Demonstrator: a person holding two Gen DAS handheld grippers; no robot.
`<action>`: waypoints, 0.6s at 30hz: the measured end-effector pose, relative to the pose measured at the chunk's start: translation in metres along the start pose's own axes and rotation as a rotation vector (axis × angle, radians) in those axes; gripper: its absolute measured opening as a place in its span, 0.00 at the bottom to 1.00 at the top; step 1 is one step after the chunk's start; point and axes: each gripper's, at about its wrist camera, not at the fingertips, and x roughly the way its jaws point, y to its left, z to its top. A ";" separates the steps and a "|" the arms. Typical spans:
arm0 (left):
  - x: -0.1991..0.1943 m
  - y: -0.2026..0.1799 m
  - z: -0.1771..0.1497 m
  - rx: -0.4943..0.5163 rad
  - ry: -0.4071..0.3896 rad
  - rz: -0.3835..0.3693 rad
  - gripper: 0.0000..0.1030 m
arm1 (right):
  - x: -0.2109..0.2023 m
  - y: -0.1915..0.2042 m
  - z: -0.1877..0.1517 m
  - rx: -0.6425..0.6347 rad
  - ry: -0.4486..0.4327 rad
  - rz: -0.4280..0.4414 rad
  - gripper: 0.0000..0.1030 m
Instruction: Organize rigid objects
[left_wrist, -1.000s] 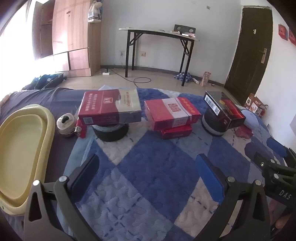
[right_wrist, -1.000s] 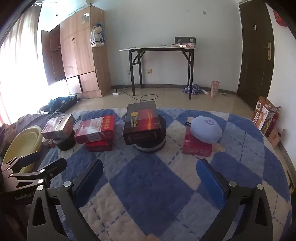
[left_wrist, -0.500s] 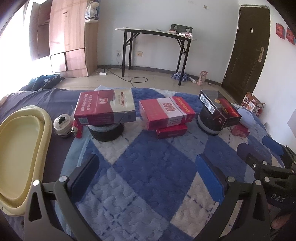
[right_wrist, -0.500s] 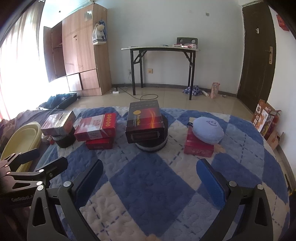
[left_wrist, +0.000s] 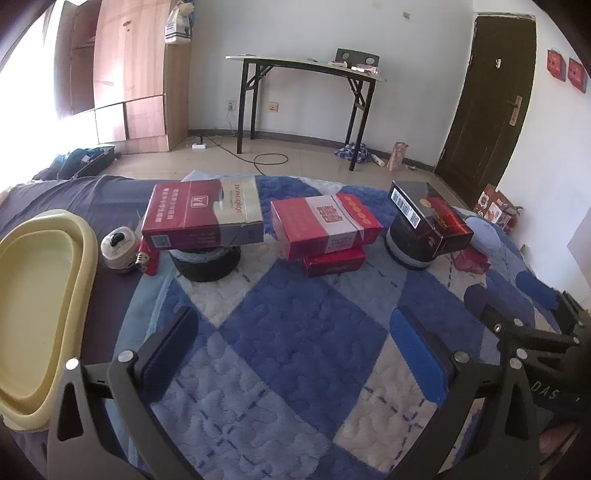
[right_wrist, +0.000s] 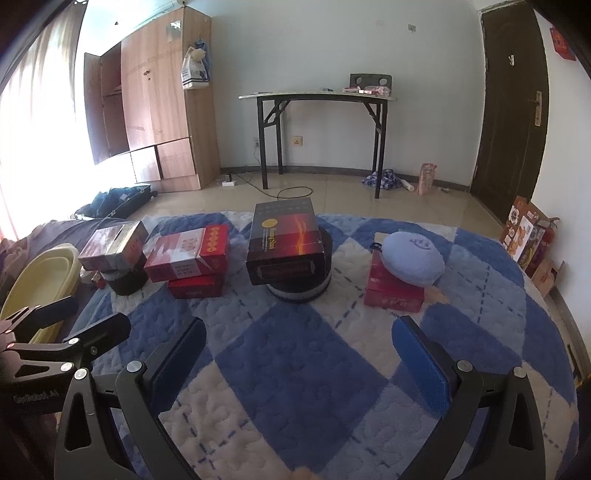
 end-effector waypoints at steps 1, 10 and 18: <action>0.000 0.000 0.000 0.001 0.000 0.003 1.00 | -0.001 0.000 0.000 -0.002 -0.003 -0.003 1.00; -0.001 0.000 0.000 0.007 0.001 -0.009 1.00 | -0.003 0.002 0.000 0.001 -0.005 -0.008 1.00; -0.004 -0.004 0.000 0.022 -0.010 -0.032 1.00 | -0.002 0.002 0.000 0.003 -0.002 -0.007 1.00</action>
